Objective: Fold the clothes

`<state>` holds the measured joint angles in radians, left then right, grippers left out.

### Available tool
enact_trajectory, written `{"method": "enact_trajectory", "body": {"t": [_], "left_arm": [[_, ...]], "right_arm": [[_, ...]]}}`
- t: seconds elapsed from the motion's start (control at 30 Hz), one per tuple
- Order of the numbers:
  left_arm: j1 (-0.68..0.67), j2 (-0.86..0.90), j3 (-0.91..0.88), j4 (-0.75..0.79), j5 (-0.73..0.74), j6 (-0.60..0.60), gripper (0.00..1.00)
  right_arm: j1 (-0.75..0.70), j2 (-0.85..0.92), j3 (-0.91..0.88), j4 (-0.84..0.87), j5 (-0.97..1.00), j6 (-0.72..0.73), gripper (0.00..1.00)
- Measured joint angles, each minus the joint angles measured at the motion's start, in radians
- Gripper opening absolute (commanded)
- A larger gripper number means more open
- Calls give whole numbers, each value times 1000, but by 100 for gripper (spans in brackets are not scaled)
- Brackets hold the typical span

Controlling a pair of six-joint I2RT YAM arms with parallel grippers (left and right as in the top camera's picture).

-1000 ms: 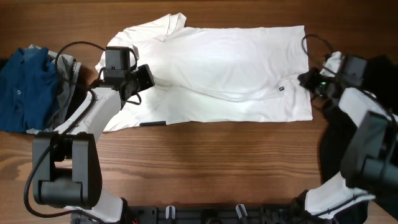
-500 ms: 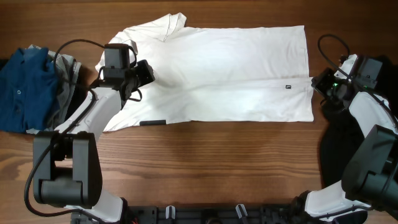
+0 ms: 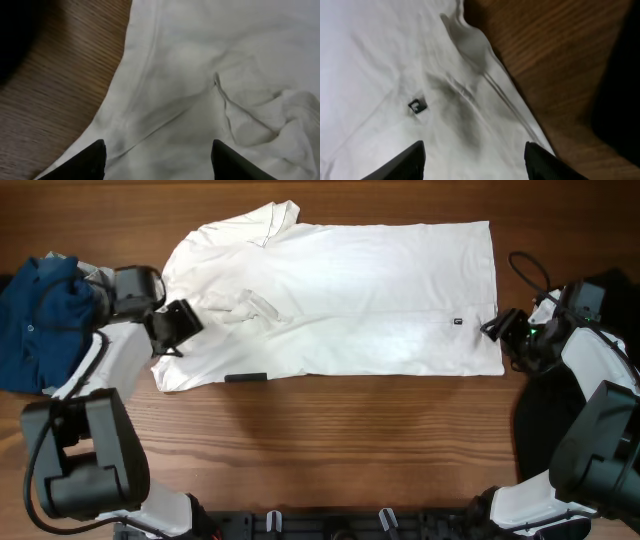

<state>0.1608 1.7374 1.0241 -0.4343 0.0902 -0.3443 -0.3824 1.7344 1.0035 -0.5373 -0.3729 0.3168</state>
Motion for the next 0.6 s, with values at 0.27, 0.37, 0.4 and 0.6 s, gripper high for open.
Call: {"method": "enact_trajectory", "body": {"t": [0.27, 0.37, 0.4, 0.6], "left_arm": [[1, 88, 0, -14, 31, 66, 17], [2, 107, 9, -3, 26, 70, 4], [3, 111, 10, -2, 13, 73, 4], [47, 127, 35, 7, -52, 73, 18]], "right_arm": [[0, 0, -18, -92, 1, 19, 57], [0, 0, -29, -95, 5, 23, 57], [0, 0, -29, -95, 5, 23, 57], [0, 0, -29, -105, 5, 23, 66]]}}
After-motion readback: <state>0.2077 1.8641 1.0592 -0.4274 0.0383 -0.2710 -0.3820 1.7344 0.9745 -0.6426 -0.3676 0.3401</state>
